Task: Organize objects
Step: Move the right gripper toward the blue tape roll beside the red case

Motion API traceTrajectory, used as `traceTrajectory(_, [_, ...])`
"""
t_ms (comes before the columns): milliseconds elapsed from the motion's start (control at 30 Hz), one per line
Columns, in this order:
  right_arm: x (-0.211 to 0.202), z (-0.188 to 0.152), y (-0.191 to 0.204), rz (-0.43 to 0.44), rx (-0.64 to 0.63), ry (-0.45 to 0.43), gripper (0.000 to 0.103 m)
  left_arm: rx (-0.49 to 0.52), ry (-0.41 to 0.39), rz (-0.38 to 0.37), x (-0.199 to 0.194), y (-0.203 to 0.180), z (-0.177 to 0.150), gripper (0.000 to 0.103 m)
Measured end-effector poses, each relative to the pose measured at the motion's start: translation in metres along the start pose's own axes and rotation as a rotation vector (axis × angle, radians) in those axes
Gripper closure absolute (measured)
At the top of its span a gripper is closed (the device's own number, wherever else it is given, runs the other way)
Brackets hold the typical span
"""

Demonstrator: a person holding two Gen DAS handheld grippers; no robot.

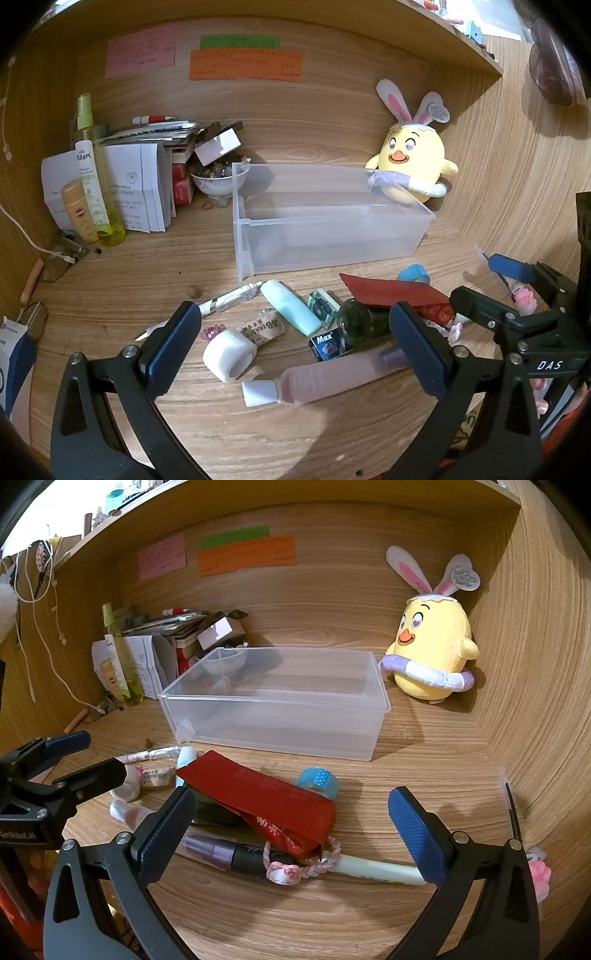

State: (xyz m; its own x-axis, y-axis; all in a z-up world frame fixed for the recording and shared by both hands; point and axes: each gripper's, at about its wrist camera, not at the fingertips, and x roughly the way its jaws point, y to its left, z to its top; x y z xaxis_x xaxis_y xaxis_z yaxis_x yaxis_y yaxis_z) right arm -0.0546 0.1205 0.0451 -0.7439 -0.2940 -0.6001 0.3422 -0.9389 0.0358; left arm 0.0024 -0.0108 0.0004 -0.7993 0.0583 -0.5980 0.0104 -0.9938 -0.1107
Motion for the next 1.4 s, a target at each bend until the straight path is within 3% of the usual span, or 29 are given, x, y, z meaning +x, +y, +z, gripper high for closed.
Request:
traceTrajectory(967, [0.000,0.001,0.002,0.011,-0.010,-0.009,0.000,0.002,0.022,-0.012,0.003,0.000,-0.003,0.000])
traceTrajectory(1400, [0.023,0.008,0.001,0.003,0.002,0.030,0.000,-0.016,0.065,-0.031,0.020,0.012,-0.001,0.000])
